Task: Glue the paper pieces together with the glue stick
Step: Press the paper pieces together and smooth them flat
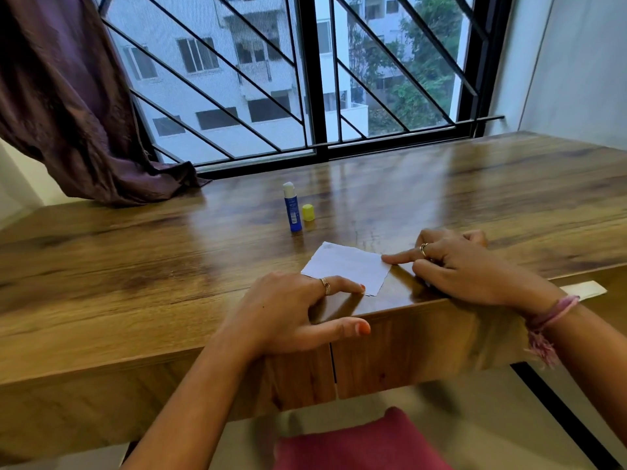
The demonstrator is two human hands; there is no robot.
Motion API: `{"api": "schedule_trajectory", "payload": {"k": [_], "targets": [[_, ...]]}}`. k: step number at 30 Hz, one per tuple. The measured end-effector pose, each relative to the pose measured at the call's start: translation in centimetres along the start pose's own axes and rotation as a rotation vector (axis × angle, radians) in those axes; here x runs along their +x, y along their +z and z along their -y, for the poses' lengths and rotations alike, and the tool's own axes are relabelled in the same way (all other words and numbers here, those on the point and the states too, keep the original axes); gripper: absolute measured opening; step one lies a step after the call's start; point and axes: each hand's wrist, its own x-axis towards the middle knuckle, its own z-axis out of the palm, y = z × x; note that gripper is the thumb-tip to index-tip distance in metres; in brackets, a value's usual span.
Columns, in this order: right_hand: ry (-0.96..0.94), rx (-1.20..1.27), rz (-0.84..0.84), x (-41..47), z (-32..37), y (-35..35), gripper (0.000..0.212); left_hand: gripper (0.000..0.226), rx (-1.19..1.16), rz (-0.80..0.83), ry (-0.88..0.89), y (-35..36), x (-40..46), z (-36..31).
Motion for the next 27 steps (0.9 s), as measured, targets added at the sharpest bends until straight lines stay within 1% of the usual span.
{"api": "schedule_trajectory", "payload": {"k": [3, 6, 9, 12, 15, 17, 19, 21, 23, 27], "targets": [[-0.035, -0.011, -0.01, -0.7, 0.3, 0.0, 0.033, 0.067, -0.109, -0.046, -0.073, 0.1, 0.0, 0.0], [-0.074, -0.056, -0.012, -1.6, 1.1, 0.1, 0.034, 0.066, -0.191, -0.129, -0.212, 0.4, -0.1, 0.1], [-0.117, -0.078, 0.013, -2.4, 2.2, 0.3, 0.047, 0.059, -0.229, -0.2, -0.311, 0.8, 0.0, 0.3], [-0.164, -0.054, 0.041, -2.9, 3.2, 0.7, 0.05, 0.056, -0.234, -0.201, -0.366, 0.9, 0.2, 0.3], [-0.213, 0.072, 0.125, -2.8, 3.4, 0.6, 0.045, 0.059, -0.21, -0.173, -0.413, 0.9, 0.3, 0.4], [-0.207, 0.234, 0.157, -2.3, 2.8, 0.2, 0.04, 0.063, -0.207, -0.141, -0.429, 0.8, 0.4, 0.6], [-0.186, 0.318, 0.137, -1.4, 1.7, -0.2, 0.04, 0.064, -0.216, -0.093, -0.434, 0.8, 0.5, 0.8], [-0.192, 0.283, 0.134, -0.5, 0.8, -0.4, 0.04, 0.057, -0.216, -0.051, -0.441, 0.7, 0.8, 0.9], [-0.219, 0.239, 0.183, 0.0, 0.5, -0.4, 0.04, 0.051, -0.205, -0.036, -0.436, 0.6, 0.9, 1.0], [-0.258, 0.155, 0.259, 0.3, 0.6, -0.1, 0.043, 0.05, -0.185, -0.086, -0.372, 0.6, 0.5, 0.5]]}}
